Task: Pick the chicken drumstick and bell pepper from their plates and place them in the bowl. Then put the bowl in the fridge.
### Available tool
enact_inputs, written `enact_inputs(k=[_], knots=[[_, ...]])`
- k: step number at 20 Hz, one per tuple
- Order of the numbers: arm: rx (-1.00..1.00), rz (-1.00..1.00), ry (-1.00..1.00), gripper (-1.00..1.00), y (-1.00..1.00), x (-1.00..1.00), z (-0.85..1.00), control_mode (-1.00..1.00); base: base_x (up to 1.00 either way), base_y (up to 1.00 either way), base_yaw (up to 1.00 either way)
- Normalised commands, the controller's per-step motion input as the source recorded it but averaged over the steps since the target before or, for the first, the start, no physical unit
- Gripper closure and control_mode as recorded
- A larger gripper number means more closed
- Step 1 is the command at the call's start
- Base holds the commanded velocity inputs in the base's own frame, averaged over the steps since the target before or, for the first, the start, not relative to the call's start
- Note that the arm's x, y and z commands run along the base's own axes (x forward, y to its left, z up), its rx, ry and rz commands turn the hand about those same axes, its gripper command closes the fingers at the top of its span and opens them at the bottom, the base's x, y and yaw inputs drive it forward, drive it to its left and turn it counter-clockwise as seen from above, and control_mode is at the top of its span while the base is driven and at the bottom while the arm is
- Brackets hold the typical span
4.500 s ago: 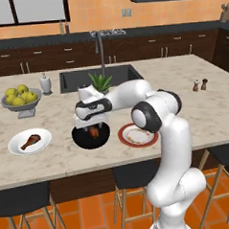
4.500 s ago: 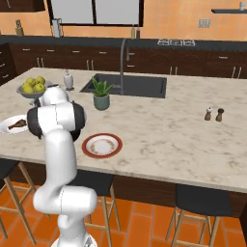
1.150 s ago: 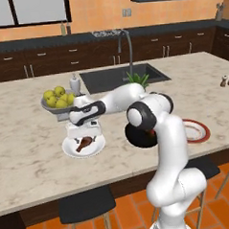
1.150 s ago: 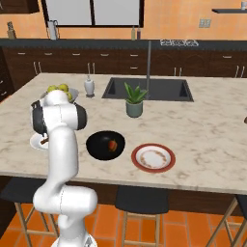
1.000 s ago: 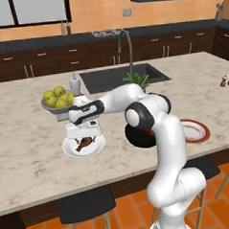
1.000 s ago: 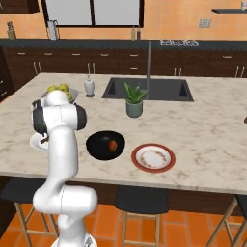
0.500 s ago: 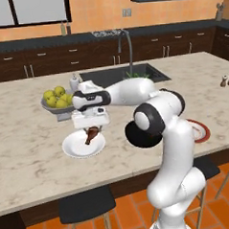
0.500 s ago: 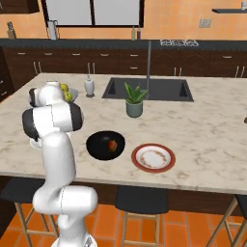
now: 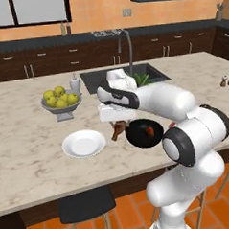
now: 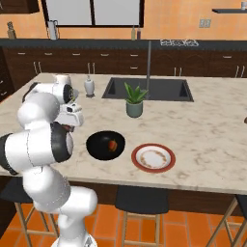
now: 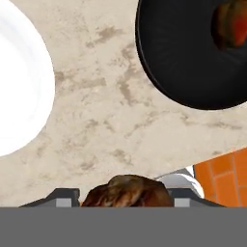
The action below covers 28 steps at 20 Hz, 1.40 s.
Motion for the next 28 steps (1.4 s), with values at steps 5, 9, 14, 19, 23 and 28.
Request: enact_inputs(k=[5,9,14,19,23,28], knots=[[-0.03,-0.09,0.01,1.00,-1.00,-0.30,-0.10,-1.00,0.00,0.00,0.00],[-0.02,-0.02,0.00,1.00,-1.00,0.53,0.07,-1.00,0.00,0.00,0.00],[-0.06,0.00,0.00,1.00,-0.53,0.88,-0.35,-1.00,0.00,0.00,0.00],[-0.06,-0.01,0.00,1.00,0.06,0.97,-0.82,-1.00,0.00,0.00,0.00],[0.01,-0.03,0.02,-1.00,-0.02,0.65,-0.10,-1.00,0.00,0.00,0.00],[0.08,0.00,0.01,-1.00,-0.30,0.35,0.19,-1.00,0.00,0.00,0.00]])
